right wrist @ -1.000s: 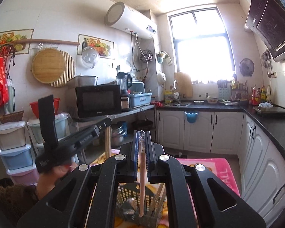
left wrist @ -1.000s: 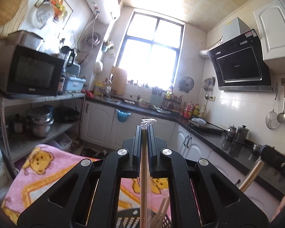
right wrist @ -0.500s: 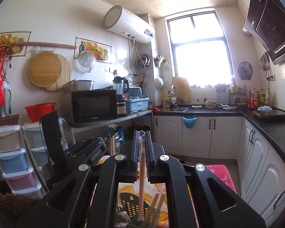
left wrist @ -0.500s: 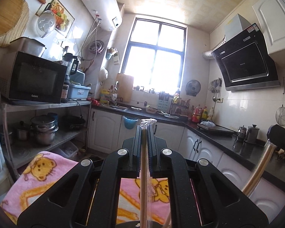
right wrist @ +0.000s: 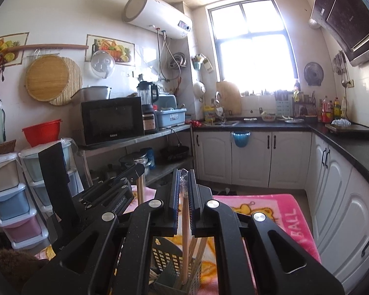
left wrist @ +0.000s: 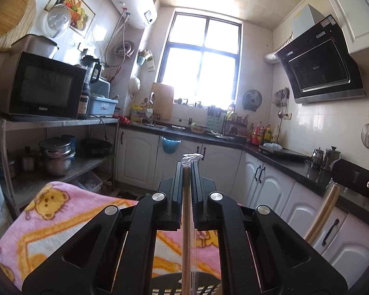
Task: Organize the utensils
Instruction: 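Carry the chopsticks over the green basket and lower them in, then open the right gripper to release the chopsticks upright, then withdraw the open right gripper up from the basket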
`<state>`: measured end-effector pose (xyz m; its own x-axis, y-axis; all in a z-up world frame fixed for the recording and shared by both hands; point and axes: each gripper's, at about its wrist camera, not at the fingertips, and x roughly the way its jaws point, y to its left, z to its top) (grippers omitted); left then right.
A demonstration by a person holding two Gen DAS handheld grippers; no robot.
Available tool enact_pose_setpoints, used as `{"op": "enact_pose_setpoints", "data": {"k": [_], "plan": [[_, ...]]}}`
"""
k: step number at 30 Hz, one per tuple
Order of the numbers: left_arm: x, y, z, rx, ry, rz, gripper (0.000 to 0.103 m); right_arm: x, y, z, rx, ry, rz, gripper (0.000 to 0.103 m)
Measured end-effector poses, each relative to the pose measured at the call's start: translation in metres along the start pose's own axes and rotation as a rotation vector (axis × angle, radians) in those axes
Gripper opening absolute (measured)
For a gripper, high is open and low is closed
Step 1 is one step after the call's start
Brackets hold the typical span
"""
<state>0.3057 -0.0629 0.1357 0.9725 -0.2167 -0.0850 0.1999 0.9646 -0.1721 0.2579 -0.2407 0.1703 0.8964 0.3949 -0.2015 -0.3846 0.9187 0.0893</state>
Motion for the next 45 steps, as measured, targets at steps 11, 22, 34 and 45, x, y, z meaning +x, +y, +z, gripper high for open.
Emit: {"op": "enact_pose_setpoints", "data": {"k": [11,22,34,45], "plan": [[0.002,0.007,-0.023,-0.007,0.038,-0.011,0.003,0.013,0.002,-0.022,0.029,0.055,0.01,0.007],[-0.003,0.01,-0.037,0.002,0.091,-0.026,0.003,0.017,0.001,-0.04,0.065,0.114,0.002,0.008],[-0.014,0.024,-0.047,-0.03,0.19,-0.033,0.01,0.01,-0.004,-0.056,0.093,0.163,0.001,0.02],[-0.037,0.03,-0.045,-0.018,0.219,-0.025,0.042,-0.004,-0.009,-0.07,0.113,0.193,-0.014,0.035]]}}
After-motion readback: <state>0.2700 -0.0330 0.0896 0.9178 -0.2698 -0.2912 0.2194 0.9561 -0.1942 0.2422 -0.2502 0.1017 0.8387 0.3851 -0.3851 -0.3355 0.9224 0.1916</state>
